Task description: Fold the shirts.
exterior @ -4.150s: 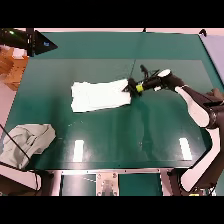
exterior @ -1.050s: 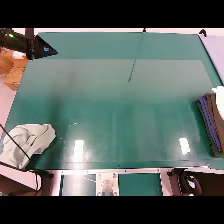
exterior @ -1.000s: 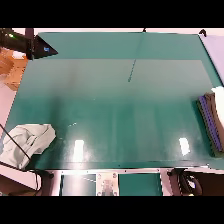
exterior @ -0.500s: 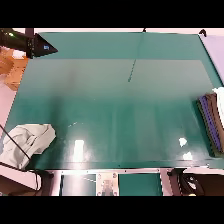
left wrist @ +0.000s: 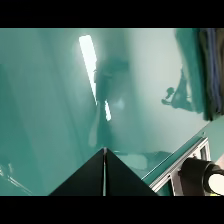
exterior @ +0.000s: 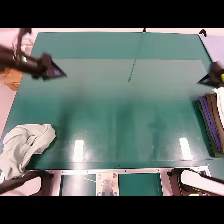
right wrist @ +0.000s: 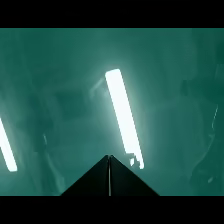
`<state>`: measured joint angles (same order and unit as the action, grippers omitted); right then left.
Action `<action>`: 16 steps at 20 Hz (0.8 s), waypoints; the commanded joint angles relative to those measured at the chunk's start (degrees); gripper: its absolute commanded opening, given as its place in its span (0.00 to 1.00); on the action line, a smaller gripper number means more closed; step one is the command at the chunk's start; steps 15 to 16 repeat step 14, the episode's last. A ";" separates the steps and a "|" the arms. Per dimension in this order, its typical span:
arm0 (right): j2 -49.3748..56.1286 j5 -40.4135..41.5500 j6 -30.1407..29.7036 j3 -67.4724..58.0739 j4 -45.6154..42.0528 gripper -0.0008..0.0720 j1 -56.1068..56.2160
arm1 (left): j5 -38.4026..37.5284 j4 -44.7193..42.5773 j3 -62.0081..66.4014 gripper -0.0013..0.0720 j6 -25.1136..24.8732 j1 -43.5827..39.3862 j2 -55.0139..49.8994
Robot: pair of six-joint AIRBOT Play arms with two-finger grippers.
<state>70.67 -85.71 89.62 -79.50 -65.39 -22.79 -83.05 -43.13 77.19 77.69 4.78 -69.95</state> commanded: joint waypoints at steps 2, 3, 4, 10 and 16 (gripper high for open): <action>-20.41 13.60 -0.17 31.78 -1.05 0.03 11.52 | 8.87 -1.31 -24.22 0.05 -3.21 -1.88 14.64; -23.61 15.67 0.26 37.09 -0.44 0.03 12.33 | 8.61 -1.49 -25.92 0.05 -3.26 -1.88 15.58; -25.55 17.18 -0.20 40.50 0.00 0.03 12.81 | 8.39 -1.57 -26.32 0.05 -3.28 -1.88 15.58; -27.50 13.51 0.74 46.80 1.73 0.04 13.38 | 8.50 -1.49 -26.36 0.05 -3.19 -1.88 15.54; -27.50 13.53 0.74 46.80 1.73 0.04 13.38 | 8.48 -1.46 -26.36 0.05 -3.17 -1.88 15.54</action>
